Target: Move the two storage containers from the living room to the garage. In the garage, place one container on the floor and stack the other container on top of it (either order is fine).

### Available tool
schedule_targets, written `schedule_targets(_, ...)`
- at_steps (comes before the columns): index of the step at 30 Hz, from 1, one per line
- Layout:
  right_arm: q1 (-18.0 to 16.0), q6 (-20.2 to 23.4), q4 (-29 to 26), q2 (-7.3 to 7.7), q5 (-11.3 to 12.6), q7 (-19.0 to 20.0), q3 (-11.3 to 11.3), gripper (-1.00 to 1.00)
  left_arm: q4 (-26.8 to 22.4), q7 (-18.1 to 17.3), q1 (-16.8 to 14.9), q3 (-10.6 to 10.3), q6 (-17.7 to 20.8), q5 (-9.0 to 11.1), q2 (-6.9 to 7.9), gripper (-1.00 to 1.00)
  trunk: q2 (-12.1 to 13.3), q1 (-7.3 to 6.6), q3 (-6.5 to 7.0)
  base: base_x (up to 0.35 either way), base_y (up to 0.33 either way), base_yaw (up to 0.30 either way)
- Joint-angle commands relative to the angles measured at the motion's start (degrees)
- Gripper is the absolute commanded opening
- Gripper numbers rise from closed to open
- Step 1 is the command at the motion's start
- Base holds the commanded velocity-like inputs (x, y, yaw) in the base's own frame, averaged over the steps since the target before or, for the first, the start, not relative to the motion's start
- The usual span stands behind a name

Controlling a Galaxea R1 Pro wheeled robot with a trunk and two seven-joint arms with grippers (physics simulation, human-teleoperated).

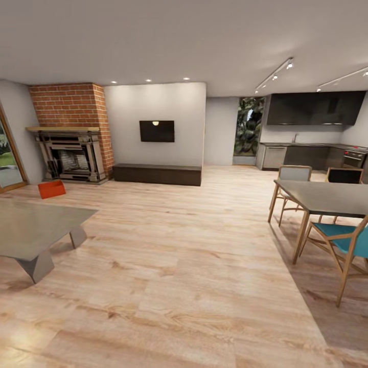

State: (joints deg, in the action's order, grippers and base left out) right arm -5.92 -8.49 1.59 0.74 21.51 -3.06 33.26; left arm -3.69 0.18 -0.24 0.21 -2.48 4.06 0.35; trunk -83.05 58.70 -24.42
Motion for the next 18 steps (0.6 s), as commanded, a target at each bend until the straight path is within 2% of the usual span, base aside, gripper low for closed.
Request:
schedule_targets(1,-0.06,-0.31,0.16,-0.03,0.46,-0.02,0.48,1.0,0.02,0.01,-0.02,-0.03,-0.15,0.42,0.0,1.0,-0.03,0.03,-0.06,0.321,0.0,0.0)
schedule_targets(18,-0.06,-0.38,0.16,-0.03,0.26,-0.02,0.53,1.0,0.05,0.0,-0.02,-0.04,-0.15,0.42,0.0,1.0,-0.03,0.03,-0.06,0.321,0.0,0.0)
